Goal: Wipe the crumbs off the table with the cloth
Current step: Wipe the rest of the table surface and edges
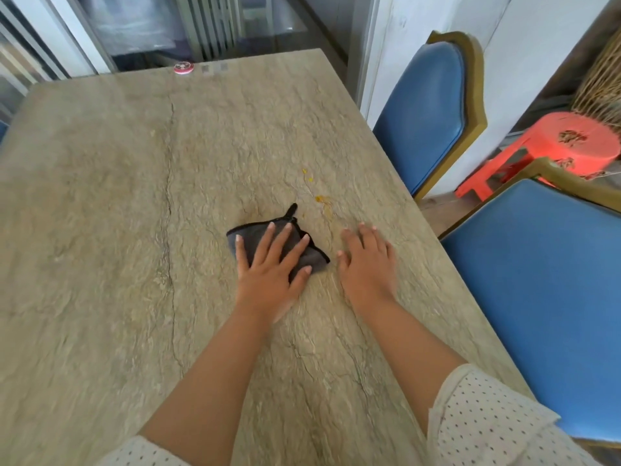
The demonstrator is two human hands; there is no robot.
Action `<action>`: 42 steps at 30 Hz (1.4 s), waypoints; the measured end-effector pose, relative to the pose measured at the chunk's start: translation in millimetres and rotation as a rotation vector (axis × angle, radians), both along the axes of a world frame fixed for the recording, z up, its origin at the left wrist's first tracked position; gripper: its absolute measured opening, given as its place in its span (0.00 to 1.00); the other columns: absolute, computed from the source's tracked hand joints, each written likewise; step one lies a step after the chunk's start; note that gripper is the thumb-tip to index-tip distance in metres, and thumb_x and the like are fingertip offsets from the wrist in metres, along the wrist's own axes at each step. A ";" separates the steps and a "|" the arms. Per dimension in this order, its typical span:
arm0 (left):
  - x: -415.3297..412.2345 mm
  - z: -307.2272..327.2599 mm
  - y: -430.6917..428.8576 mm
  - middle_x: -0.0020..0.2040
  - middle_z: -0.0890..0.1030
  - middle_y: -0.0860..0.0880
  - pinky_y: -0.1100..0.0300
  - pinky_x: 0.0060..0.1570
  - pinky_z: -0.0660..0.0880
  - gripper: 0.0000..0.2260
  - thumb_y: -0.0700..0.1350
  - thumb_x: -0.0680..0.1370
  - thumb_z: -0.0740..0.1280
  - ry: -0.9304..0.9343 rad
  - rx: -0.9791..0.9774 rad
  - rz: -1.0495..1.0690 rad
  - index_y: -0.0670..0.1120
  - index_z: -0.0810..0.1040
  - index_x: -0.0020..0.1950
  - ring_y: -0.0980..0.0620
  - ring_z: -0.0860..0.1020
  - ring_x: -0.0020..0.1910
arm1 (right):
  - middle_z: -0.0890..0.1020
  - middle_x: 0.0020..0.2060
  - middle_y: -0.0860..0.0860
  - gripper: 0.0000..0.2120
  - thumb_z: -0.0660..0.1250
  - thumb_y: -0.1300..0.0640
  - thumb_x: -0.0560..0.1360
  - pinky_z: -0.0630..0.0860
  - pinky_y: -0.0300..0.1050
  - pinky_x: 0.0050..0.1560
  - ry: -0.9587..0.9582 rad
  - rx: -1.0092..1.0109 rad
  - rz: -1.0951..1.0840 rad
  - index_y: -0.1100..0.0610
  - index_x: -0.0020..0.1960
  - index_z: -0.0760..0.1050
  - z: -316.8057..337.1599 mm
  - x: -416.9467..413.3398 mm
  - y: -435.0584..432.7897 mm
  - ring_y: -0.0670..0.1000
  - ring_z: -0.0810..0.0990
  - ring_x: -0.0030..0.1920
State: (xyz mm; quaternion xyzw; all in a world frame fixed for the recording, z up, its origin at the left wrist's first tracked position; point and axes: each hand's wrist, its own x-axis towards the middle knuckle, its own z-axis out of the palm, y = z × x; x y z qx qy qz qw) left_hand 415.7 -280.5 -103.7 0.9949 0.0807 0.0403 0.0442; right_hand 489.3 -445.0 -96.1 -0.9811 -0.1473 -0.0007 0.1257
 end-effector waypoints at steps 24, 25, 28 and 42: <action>75.3 -0.7 41.6 0.79 0.45 0.56 0.32 0.70 0.37 0.31 0.71 0.75 0.43 0.083 -0.050 0.159 0.64 0.46 0.77 0.50 0.37 0.77 | 0.48 0.78 0.50 0.25 0.42 0.40 0.79 0.39 0.67 0.72 0.054 -0.088 -0.040 0.40 0.76 0.46 -4.8 27.4 -6.2 0.59 0.40 0.76; 90.5 0.0 48.5 0.79 0.45 0.55 0.33 0.70 0.36 0.31 0.71 0.75 0.43 0.097 -0.068 0.191 0.63 0.46 0.77 0.49 0.37 0.77 | 0.47 0.78 0.50 0.25 0.41 0.40 0.79 0.39 0.67 0.72 0.047 -0.100 -0.037 0.41 0.76 0.45 -5.7 27.3 -5.1 0.59 0.39 0.76; 138.1 1.7 65.7 0.79 0.45 0.55 0.34 0.71 0.36 0.31 0.69 0.76 0.44 0.122 -0.096 0.252 0.62 0.47 0.77 0.49 0.39 0.78 | 0.46 0.78 0.51 0.25 0.39 0.41 0.80 0.38 0.67 0.72 0.040 -0.118 -0.038 0.42 0.76 0.43 -9.4 27.2 -3.4 0.60 0.38 0.76; 140.0 4.8 15.5 0.77 0.54 0.64 0.42 0.74 0.38 0.23 0.54 0.78 0.50 0.069 -0.231 -0.219 0.67 0.56 0.74 0.60 0.46 0.77 | 0.48 0.78 0.51 0.24 0.42 0.46 0.81 0.36 0.66 0.72 0.042 -0.070 -0.032 0.46 0.77 0.49 -7.4 28.5 -3.5 0.59 0.38 0.76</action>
